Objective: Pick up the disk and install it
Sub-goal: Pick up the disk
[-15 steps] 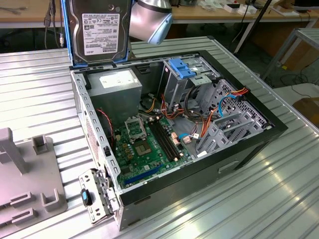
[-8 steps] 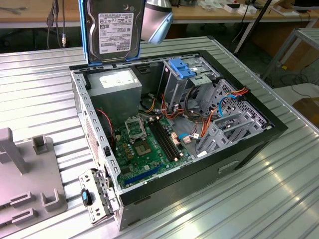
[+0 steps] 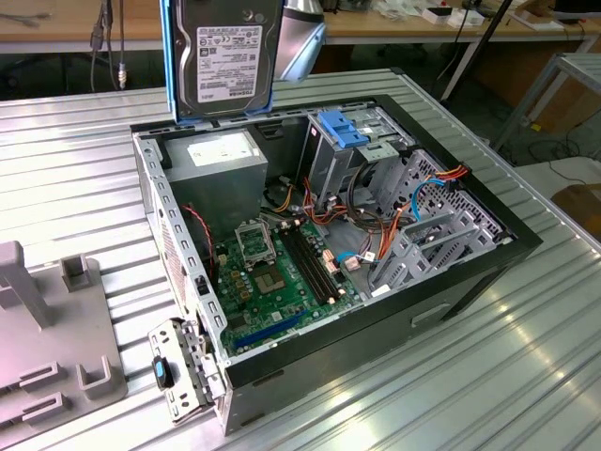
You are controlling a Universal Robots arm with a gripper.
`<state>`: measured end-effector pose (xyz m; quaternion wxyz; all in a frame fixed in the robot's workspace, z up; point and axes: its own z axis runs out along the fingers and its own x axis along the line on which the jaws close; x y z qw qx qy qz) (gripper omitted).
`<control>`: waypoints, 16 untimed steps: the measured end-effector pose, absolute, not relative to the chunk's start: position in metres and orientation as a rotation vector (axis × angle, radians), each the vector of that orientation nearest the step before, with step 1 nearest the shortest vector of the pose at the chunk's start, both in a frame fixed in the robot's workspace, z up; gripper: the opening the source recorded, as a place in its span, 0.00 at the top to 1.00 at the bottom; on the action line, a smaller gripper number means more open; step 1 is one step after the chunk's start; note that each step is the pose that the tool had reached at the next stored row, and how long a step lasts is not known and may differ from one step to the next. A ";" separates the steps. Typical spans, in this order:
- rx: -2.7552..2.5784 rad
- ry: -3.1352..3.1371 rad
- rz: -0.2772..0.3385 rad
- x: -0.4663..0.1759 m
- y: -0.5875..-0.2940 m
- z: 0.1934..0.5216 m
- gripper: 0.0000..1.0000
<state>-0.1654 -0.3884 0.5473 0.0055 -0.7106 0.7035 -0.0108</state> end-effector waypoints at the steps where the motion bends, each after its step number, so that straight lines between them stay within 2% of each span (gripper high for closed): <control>1: -2.225 2.202 -0.034 -0.165 -0.390 0.547 0.64; 7: -2.225 2.202 -0.034 -0.160 -0.407 0.547 0.64; 16: -2.225 2.202 -0.034 -0.128 -0.410 0.545 0.64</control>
